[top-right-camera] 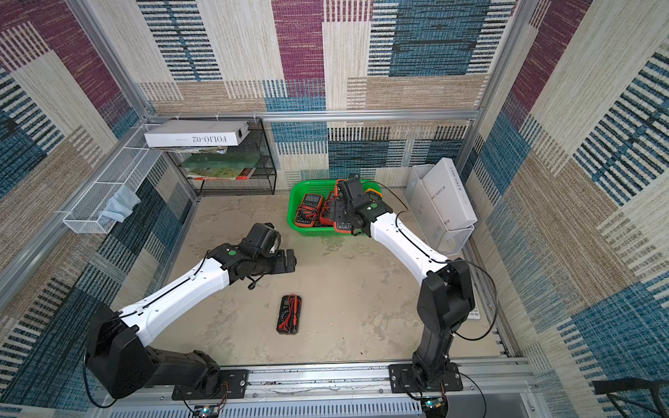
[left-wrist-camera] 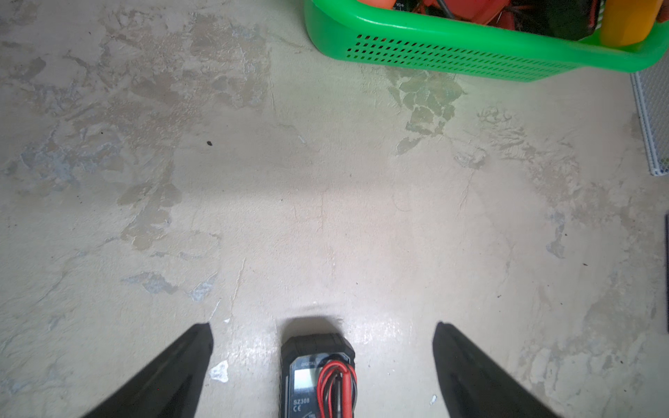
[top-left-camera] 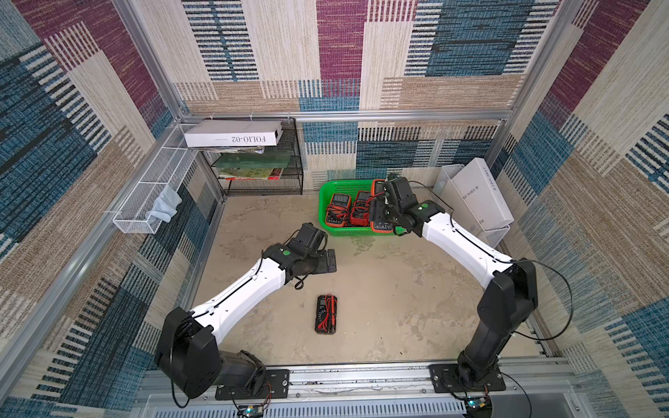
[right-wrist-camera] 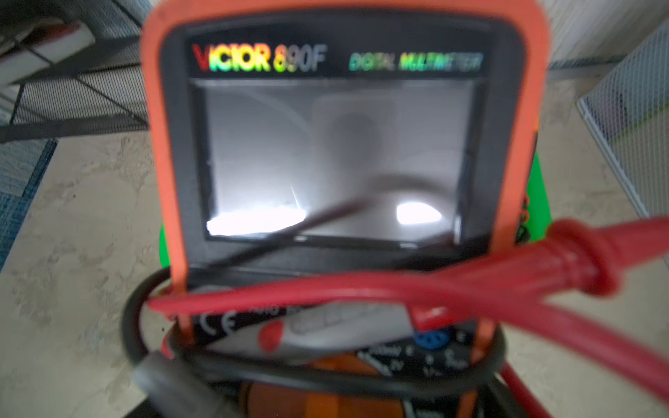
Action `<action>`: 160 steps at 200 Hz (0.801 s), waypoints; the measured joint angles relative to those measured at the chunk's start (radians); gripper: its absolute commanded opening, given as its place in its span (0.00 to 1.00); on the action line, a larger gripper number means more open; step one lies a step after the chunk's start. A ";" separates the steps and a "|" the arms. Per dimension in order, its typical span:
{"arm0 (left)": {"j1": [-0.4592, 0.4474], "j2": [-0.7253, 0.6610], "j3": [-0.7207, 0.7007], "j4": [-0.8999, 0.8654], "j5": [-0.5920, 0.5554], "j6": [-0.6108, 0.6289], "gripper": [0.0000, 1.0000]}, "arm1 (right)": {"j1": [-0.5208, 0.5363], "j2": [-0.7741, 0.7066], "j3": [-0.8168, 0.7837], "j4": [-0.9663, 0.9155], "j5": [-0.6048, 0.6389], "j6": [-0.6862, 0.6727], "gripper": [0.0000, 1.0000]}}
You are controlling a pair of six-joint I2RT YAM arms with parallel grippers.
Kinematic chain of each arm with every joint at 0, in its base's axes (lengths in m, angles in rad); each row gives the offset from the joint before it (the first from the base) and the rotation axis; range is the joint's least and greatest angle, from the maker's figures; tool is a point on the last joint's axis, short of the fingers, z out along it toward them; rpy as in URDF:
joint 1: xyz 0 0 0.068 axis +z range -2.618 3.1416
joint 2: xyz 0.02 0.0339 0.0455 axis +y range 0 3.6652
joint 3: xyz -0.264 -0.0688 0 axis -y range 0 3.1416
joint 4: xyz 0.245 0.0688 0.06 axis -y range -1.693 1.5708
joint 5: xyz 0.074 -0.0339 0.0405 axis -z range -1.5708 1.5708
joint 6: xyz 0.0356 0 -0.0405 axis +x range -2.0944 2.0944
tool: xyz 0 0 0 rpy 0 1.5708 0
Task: Put the multimeter into the basket
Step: Place the multimeter in the basket.
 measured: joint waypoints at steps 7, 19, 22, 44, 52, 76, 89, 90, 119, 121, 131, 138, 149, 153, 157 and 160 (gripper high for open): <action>0.000 0.000 0.000 -0.003 0.005 0.001 1.00 | -0.013 0.037 0.049 -0.002 -0.008 -0.010 0.58; 0.000 0.000 0.000 -0.006 0.007 0.007 1.00 | -0.032 0.101 0.136 -0.019 -0.016 -0.022 0.59; 0.000 0.000 0.000 -0.006 0.007 0.007 1.00 | -0.035 0.118 0.160 -0.026 -0.017 -0.026 0.59; 0.000 -0.004 0.000 -0.015 0.007 0.011 1.00 | -0.059 0.230 0.304 -0.059 -0.042 -0.048 0.60; 0.000 -0.006 0.000 -0.016 0.007 0.011 1.00 | -0.067 0.270 0.354 -0.078 -0.048 -0.053 0.61; 0.000 -0.010 0.000 -0.020 0.010 0.015 1.00 | -0.088 0.373 0.475 -0.126 -0.070 -0.063 0.61; 0.000 -0.011 0.000 -0.023 0.010 0.018 1.00 | -0.102 0.420 0.521 -0.147 -0.085 -0.065 0.61; 0.000 -0.011 0.001 -0.024 0.010 0.018 1.00 | -0.103 0.422 0.523 -0.148 -0.086 -0.065 0.61; 0.000 -0.012 0.007 -0.041 0.010 0.026 1.00 | -0.125 0.482 0.562 -0.175 -0.117 -0.063 0.62; 0.000 -0.013 0.007 -0.042 0.010 0.026 1.00 | -0.126 0.485 0.563 -0.175 -0.118 -0.062 0.62; 0.000 -0.013 0.009 -0.049 0.010 0.032 1.00 | -0.130 0.502 0.567 -0.174 -0.119 -0.061 0.63; 0.000 -0.014 0.009 -0.050 0.010 0.033 1.00 | -0.131 0.512 0.570 -0.175 -0.125 -0.061 0.64; 0.000 -0.015 0.009 -0.050 0.010 0.033 1.00 | -0.132 0.527 0.571 -0.182 -0.138 -0.059 0.66; 0.000 -0.015 0.009 -0.051 0.010 0.033 1.00 | -0.132 0.531 0.571 -0.185 -0.145 -0.059 0.68; 0.000 -0.015 0.009 -0.051 0.010 0.033 1.00 | -0.132 0.534 0.571 -0.187 -0.150 -0.059 0.69; 0.000 -0.016 0.008 -0.051 0.010 0.033 1.00 | -0.132 0.536 0.571 -0.189 -0.154 -0.058 0.71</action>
